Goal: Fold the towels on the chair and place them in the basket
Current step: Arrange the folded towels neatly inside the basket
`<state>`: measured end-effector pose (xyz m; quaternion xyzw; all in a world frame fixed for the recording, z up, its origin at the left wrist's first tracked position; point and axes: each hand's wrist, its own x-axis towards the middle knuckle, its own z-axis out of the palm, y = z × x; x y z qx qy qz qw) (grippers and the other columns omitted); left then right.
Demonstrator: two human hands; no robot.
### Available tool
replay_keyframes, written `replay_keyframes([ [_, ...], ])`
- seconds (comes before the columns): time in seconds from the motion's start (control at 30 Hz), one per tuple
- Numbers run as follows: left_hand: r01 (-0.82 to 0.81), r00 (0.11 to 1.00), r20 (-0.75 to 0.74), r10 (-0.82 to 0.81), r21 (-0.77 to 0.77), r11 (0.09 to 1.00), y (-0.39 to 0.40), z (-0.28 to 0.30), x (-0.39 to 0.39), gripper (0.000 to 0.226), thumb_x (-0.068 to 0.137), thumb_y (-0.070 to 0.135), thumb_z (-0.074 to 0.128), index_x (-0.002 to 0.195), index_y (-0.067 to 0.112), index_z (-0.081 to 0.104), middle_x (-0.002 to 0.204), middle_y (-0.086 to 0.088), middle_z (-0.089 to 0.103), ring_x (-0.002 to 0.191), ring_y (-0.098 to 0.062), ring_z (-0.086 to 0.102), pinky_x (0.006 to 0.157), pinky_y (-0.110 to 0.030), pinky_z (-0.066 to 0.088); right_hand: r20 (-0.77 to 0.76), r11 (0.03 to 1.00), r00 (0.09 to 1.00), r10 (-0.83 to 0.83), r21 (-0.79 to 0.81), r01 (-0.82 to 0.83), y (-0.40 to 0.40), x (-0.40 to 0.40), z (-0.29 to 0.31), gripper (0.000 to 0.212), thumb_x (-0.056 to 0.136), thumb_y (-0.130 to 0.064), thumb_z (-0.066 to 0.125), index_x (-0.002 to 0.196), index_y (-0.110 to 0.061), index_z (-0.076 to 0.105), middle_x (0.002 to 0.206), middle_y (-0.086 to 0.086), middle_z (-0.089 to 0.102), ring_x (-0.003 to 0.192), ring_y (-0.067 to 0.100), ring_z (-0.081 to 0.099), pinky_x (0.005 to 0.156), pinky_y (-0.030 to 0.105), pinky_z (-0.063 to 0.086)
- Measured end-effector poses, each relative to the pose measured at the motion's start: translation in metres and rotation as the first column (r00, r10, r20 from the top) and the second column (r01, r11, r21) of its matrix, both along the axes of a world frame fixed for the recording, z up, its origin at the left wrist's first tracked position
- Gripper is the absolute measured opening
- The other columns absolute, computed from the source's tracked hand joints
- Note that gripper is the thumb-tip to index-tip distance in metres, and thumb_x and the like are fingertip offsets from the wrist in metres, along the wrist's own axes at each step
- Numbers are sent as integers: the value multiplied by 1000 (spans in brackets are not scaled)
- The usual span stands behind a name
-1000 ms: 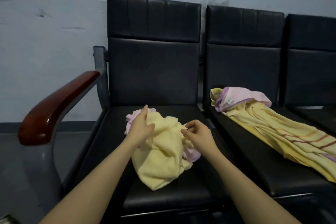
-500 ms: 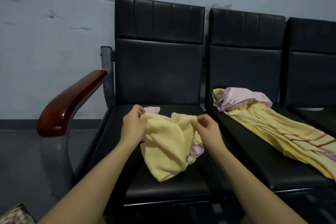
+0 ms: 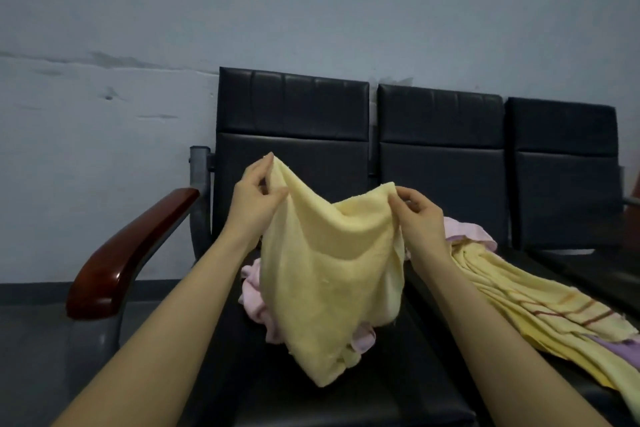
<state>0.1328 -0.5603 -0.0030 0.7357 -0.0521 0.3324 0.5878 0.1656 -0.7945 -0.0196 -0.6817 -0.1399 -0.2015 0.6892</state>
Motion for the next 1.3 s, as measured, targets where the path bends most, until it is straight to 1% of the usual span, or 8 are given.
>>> replay_keyframes([
  [0.13,-25,997,-64,50,346,938,4,5,3,79,87,-4,55,152,21,19,154,8,20,133,-10,32,105,-26,34,-76,994,992,104,52,-100,-6,1,2,20,98,-11,50,106,-17,67,95,0,69,73,7,60,50,10,45],
  [0.2,-65,991,-82,108,417,907,5,0,2,74,88,-2,55,151,20,23,151,4,26,133,-14,33,105,-25,31,-131,991,983,131,10,-131,-8,0,-5,26,97,-4,46,111,-14,66,98,2,69,78,12,62,54,14,49],
  [0.33,-167,970,-99,220,381,909,5,-21,-3,50,91,6,56,139,17,48,131,-2,52,115,-11,46,93,-19,32,-170,982,979,109,-137,-133,-10,3,-36,26,93,-7,57,116,-15,66,109,3,69,108,21,63,93,39,53],
  [0.6,-289,949,-39,313,290,912,18,-65,-8,22,93,9,55,108,18,67,109,1,63,99,-12,56,83,-23,42,-85,959,995,-44,-281,19,-20,1,-71,9,84,-12,71,81,-19,75,80,-6,72,85,8,65,74,23,48],
  [0.73,-321,924,-155,350,186,929,15,-80,-6,15,91,8,57,93,18,69,100,-1,65,93,-11,57,80,-22,44,-204,995,978,-29,-102,8,-24,3,-78,8,85,-13,69,90,-17,75,92,-4,72,96,9,61,89,30,49],
  [0.87,-288,914,-281,291,53,956,10,-82,-4,26,91,10,58,115,13,67,118,-4,63,111,-16,55,92,-24,40,-272,992,954,123,28,-119,-29,5,-76,24,89,-4,62,109,-15,71,112,3,67,107,16,60,93,33,49],
  [1.03,-199,906,-306,292,300,933,13,-74,-4,46,92,4,54,137,7,49,142,-10,42,131,-25,41,107,-31,32,-170,989,985,1,-145,-26,-32,10,-71,26,88,-3,63,111,-14,68,105,1,68,104,15,62,89,30,51],
  [1.3,-368,905,-29,424,446,816,29,-46,-5,29,95,5,51,121,3,63,121,-11,56,113,-25,53,93,-22,35,-8,987,995,-103,-125,102,-30,5,-35,13,91,-13,63,87,-24,69,82,-1,68,78,11,63,65,19,50],
])
